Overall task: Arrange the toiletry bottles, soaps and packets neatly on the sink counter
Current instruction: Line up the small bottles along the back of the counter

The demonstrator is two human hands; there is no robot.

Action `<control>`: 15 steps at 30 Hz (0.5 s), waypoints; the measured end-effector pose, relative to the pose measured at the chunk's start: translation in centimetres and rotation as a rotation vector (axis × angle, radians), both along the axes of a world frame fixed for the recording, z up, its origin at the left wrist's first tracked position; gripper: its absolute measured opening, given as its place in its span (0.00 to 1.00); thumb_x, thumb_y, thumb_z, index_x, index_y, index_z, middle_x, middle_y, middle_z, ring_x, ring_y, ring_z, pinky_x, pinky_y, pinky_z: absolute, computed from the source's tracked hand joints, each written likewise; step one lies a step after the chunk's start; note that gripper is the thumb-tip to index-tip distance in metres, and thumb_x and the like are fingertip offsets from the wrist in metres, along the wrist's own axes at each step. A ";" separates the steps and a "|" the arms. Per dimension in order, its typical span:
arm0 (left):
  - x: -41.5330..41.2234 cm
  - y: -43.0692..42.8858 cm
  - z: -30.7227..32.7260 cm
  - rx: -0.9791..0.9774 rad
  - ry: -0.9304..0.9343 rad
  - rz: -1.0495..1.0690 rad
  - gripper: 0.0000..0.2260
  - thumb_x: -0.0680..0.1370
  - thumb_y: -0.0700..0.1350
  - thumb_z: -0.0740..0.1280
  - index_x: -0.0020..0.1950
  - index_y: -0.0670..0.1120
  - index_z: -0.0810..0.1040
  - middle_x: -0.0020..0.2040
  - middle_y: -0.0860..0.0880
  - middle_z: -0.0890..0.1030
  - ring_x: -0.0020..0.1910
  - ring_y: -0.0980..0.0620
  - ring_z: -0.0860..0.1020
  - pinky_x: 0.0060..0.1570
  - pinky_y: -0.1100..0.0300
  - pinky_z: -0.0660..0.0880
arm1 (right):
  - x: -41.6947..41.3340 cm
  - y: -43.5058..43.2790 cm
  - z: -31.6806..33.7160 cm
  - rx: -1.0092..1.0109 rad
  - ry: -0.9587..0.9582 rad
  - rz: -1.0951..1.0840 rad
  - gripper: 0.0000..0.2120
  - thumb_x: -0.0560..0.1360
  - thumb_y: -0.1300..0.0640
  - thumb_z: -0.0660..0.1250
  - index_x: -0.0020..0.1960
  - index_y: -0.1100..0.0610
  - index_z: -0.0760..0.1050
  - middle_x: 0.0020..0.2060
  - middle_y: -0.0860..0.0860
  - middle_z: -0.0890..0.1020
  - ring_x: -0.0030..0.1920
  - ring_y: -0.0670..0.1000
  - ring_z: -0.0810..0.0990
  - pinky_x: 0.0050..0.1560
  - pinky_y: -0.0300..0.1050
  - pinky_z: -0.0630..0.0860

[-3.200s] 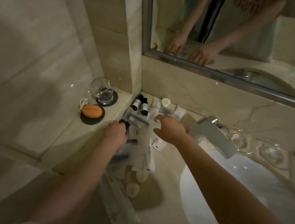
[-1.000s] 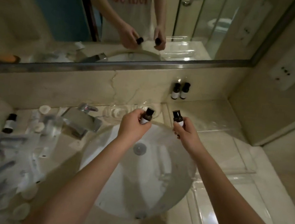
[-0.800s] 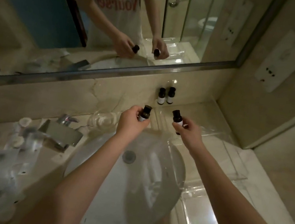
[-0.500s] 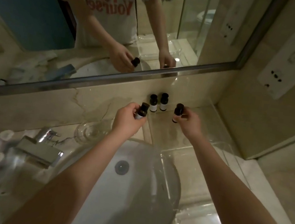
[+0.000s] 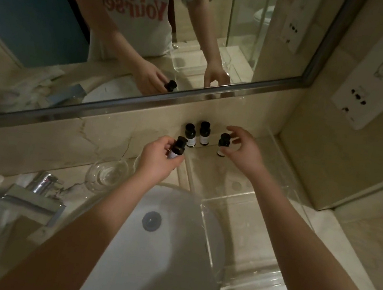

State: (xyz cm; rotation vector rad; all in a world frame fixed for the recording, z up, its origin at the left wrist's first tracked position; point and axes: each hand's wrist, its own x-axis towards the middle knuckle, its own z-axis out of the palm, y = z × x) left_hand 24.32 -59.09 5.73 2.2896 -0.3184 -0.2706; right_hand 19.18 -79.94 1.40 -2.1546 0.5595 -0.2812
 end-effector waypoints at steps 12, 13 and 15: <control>0.7 -0.9 1.4 -0.032 -0.045 -0.024 0.14 0.71 0.39 0.72 0.56 0.41 0.77 0.44 0.50 0.76 0.42 0.52 0.74 0.45 0.63 0.69 | 4.2 -1.4 2.9 -0.244 0.122 0.126 0.11 0.73 0.58 0.67 0.55 0.53 0.77 0.53 0.52 0.81 0.51 0.55 0.79 0.47 0.43 0.72; 0.8 -0.9 1.4 -0.031 -0.049 -0.027 0.14 0.71 0.39 0.72 0.56 0.41 0.77 0.44 0.50 0.76 0.42 0.52 0.74 0.45 0.63 0.69 | 4.4 -1.5 2.9 -0.247 0.130 0.134 0.11 0.73 0.58 0.67 0.54 0.52 0.77 0.53 0.52 0.81 0.52 0.55 0.79 0.46 0.42 0.71; 0.9 -0.8 1.4 -0.025 -0.053 -0.029 0.15 0.71 0.39 0.72 0.57 0.41 0.77 0.44 0.50 0.76 0.42 0.53 0.74 0.43 0.64 0.70 | 4.6 -1.5 2.9 -0.241 0.136 0.142 0.09 0.73 0.57 0.67 0.53 0.52 0.77 0.53 0.51 0.81 0.51 0.54 0.79 0.46 0.42 0.71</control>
